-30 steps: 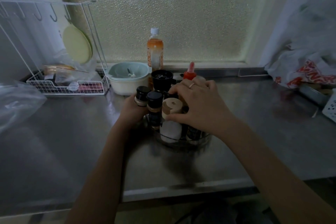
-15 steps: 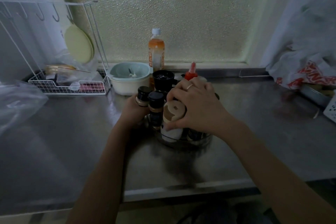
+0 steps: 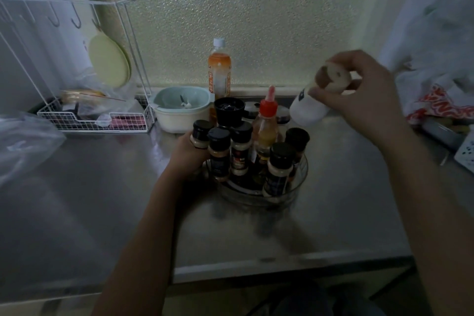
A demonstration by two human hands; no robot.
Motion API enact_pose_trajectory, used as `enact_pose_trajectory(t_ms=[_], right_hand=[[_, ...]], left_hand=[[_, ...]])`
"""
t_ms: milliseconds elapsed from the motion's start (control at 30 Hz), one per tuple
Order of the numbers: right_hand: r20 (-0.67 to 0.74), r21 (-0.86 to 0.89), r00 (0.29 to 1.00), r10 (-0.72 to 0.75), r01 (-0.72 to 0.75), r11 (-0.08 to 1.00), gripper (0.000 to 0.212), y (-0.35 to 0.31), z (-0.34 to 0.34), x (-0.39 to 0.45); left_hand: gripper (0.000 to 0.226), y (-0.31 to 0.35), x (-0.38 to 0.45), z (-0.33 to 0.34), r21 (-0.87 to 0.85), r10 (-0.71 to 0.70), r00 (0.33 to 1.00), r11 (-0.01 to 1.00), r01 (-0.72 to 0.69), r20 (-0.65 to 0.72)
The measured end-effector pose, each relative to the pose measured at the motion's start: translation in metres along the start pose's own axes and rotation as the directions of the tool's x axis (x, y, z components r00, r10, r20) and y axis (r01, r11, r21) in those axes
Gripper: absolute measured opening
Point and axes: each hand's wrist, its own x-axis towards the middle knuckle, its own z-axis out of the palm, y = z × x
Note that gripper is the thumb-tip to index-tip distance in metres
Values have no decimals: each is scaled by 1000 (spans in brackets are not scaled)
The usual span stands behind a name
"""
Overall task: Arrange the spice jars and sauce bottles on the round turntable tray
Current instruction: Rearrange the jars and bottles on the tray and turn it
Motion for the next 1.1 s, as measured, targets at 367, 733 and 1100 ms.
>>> enact_pose_trajectory(t_ms=[367,733,1100], right_hand=[[347,-23,906,243,-251,968,47,42,41,-13],[512,32,820,257,-317,948,47,50,39,-23],[309,-51,945,105,-94,994,24,6,40,-27]], left_hand=[[18,2,-1,1,-1,-35,999,999,35,-14],[15,4,-3,0,-27,-7,1000,1000,7,6],[21,-7,1,1,-49,-14,1000,999,13,-5]])
